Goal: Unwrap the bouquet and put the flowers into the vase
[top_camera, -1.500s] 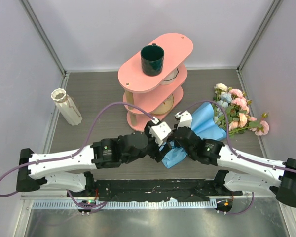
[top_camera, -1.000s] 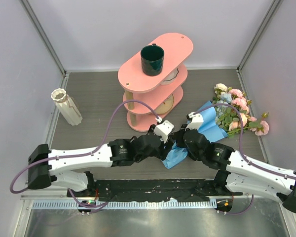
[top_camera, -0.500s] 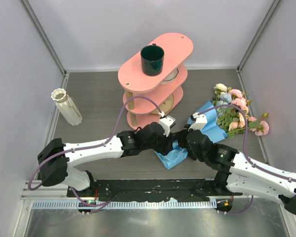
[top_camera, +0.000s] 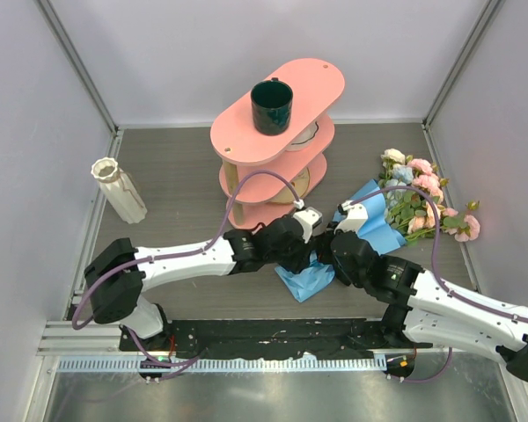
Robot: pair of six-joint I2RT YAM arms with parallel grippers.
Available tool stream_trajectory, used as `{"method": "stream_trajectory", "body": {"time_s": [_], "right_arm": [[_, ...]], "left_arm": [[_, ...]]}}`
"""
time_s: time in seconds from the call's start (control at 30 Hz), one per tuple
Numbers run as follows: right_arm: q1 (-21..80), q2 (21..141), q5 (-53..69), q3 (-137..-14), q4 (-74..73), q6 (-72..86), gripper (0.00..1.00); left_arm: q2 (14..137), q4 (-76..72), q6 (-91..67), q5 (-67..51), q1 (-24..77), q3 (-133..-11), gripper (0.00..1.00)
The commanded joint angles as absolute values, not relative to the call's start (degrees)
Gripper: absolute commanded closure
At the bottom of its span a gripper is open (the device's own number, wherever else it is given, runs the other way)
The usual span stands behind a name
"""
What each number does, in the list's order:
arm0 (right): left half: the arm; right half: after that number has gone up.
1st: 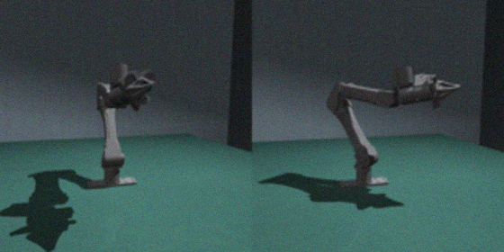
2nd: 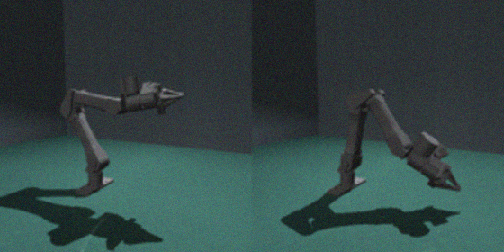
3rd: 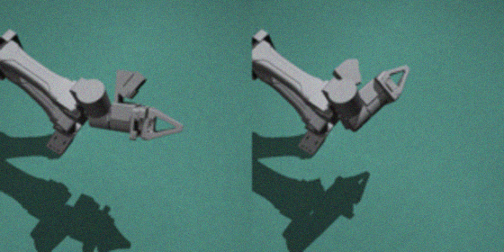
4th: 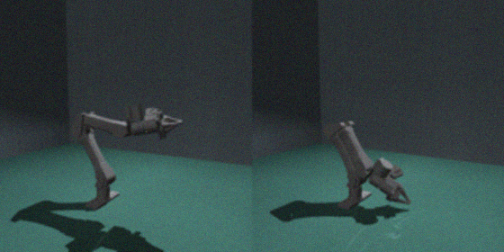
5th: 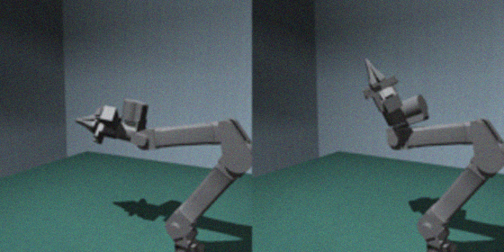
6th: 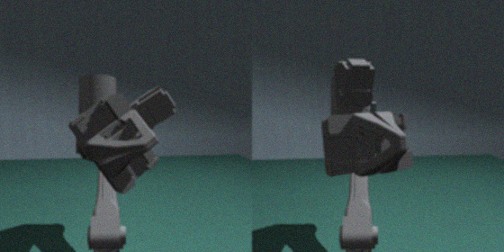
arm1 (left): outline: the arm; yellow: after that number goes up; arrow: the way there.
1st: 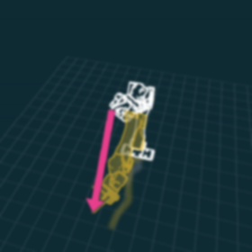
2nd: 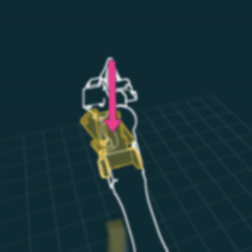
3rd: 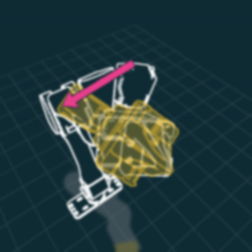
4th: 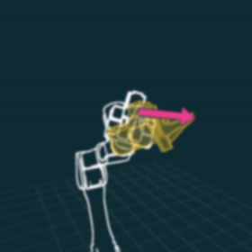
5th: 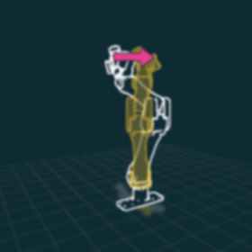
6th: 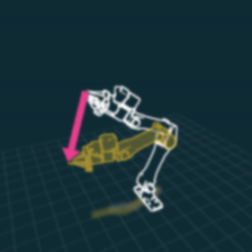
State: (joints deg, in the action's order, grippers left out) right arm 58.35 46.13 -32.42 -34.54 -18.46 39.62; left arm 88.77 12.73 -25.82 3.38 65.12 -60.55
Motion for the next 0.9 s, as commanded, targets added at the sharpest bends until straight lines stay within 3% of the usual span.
{"method": "stream_trajectory", "body": {"time_s": [0.0,0.23,0.47,0.7,0.87], "right_arm": [[58.27,46.05,-32.70,-35.51,-15.03,40.08,0.96],[58.27,46.41,-32.43,-35.77,-15.12,40.17,0.94],[58.27,46.14,-32.96,-35.42,-15.29,40.17,0.92],[58.27,49.47,-32.08,-36.91,-16.44,38.24,0.75],[58.18,52.90,-30.15,-38.23,-16.79,36.13,0.72]], "left_arm": [[89.73,13.35,-23.56,4.92,64.95,-65.04,0.69],[90.18,14.77,-25.05,7.47,64.95,-64.95,1.00],[88.16,13.36,-27.06,7.74,65.04,-62.67,1.00],[86.49,19.68,-30.50,14.39,68.54,-62.67,1.00],[81.92,20.92,-32.78,19.07,70.14,-61.70,1.00]]}}
